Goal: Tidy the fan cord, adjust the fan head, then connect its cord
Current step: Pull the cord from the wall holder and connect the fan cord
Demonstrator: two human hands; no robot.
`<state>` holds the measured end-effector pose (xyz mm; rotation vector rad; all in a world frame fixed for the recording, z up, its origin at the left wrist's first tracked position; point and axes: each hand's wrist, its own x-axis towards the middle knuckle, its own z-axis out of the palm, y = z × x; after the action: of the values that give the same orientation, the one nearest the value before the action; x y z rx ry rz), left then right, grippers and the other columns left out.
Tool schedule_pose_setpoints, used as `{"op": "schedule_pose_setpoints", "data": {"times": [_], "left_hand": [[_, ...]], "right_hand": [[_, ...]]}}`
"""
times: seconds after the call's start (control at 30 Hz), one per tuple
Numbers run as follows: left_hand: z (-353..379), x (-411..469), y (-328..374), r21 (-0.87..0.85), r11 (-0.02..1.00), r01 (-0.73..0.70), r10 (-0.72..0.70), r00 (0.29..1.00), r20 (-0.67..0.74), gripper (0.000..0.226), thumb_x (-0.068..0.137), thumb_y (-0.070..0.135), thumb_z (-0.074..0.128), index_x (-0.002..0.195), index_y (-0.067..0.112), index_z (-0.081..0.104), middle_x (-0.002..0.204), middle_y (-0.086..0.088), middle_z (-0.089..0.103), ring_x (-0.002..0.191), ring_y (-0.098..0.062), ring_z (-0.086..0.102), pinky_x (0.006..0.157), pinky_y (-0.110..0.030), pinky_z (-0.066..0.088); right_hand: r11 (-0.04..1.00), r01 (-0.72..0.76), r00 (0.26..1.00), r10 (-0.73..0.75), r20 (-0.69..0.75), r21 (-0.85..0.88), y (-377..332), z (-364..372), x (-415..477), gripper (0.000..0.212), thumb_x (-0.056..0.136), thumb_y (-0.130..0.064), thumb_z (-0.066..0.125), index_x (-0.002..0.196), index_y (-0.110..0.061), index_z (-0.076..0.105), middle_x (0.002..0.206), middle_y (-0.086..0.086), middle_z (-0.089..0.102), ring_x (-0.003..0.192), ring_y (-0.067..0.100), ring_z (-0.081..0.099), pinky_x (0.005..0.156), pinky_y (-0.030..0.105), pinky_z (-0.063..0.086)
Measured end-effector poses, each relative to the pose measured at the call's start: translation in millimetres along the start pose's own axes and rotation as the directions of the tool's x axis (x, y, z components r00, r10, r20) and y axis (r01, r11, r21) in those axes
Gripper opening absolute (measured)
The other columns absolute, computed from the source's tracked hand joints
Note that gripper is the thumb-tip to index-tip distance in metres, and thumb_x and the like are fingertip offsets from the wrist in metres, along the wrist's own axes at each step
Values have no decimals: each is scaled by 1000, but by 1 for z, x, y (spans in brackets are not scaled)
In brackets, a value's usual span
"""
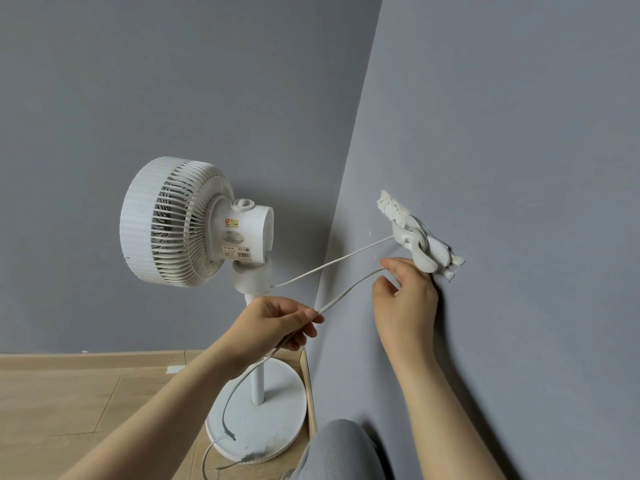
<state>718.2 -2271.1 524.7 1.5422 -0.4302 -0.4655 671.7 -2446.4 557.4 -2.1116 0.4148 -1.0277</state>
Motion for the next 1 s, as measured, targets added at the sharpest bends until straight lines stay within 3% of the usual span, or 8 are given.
{"op": "schedule_pose_setpoints", "data": {"times": [0.07, 0.17, 0.37, 0.5, 0.63, 0.8, 0.87, 1.0], "left_hand": [[-2, 2, -3, 34, 999, 11, -11, 1000, 5, 18, 90, 11, 62, 94, -2, 74, 70, -4, 70, 57, -11, 58, 58, -19, 52], [-2, 5, -6, 111, 993, 39, -39, 999, 2, 12, 85, 9, 69, 90, 0, 76, 71, -6, 73, 58, -11, 61, 58, -19, 52], [-4, 11, -16, 192, 979, 74, -41, 985, -170, 3, 77, 6, 77, 80, 7, 78, 63, -5, 71, 54, -11, 60, 58, -21, 54], [-8, 14, -22, 202, 977, 69, 3, 942, -335, 6, 73, 7, 80, 74, 12, 77, 58, -2, 68, 51, -12, 58, 54, -15, 52], [-9, 15, -25, 199, 980, 13, 73, 905, -420, 5, 75, 11, 79, 75, 11, 75, 59, 2, 67, 52, -10, 58, 51, -12, 48], [-11, 12, -29, 347, 937, -34, 186, 890, -416, 15, 82, 25, 73, 73, 14, 68, 57, 3, 62, 51, -9, 54, 52, -16, 45], [-12, 8, -30, 399, 916, -44, 226, 879, -421, 20, 83, 30, 72, 70, 17, 64, 54, 5, 57, 49, -6, 49, 50, -14, 40], [-17, 4, -30, 445, 891, -89, 301, 849, -434, 22, 82, 30, 72, 68, 19, 60, 53, 7, 50, 46, -4, 43, 47, -12, 35]], "right_hand": [[998, -44, 999, 44, 14, 50, -2, 2, 3, 33, 84, 2, 50, 108, -10, 68, 113, 3, 66, 104, 15, 61, 74, 5, 38], [989, -81, 997, 79, 20, 124, -5, 1, 3, 31, 84, 2, 50, 105, -12, 69, 106, 1, 69, 99, 10, 62, 72, -3, 40], [972, -92, 995, 83, 47, 218, -10, -2, -2, 31, 85, 1, 51, 100, -18, 70, 98, -2, 69, 91, 9, 64, 72, 0, 43], [995, -31, 999, 27, 45, 98, -11, -6, -5, 29, 85, -1, 53, 100, -17, 72, 96, -2, 68, 87, 12, 62, 68, 0, 41], [990, 92, 992, -82, 97, -108, -18, -9, -8, 25, 84, -6, 56, 97, -19, 72, 96, -5, 68, 81, 15, 63, 73, 22, 45], [958, 228, 945, -174, 278, -176, -33, -8, -7, 25, 83, -8, 58, 99, -21, 71, 100, -9, 68, 83, 9, 65, 73, 19, 49], [929, 269, 913, -161, 376, -255, -37, -4, -5, 28, 82, -9, 57, 103, -24, 69, 103, -11, 64, 81, 4, 58, 67, 15, 42], [873, 359, 854, -164, 494, -331, -46, 5, 0, 31, 83, -11, 58, 109, -24, 67, 109, -8, 58, 87, 12, 56, 74, 23, 45]]}}
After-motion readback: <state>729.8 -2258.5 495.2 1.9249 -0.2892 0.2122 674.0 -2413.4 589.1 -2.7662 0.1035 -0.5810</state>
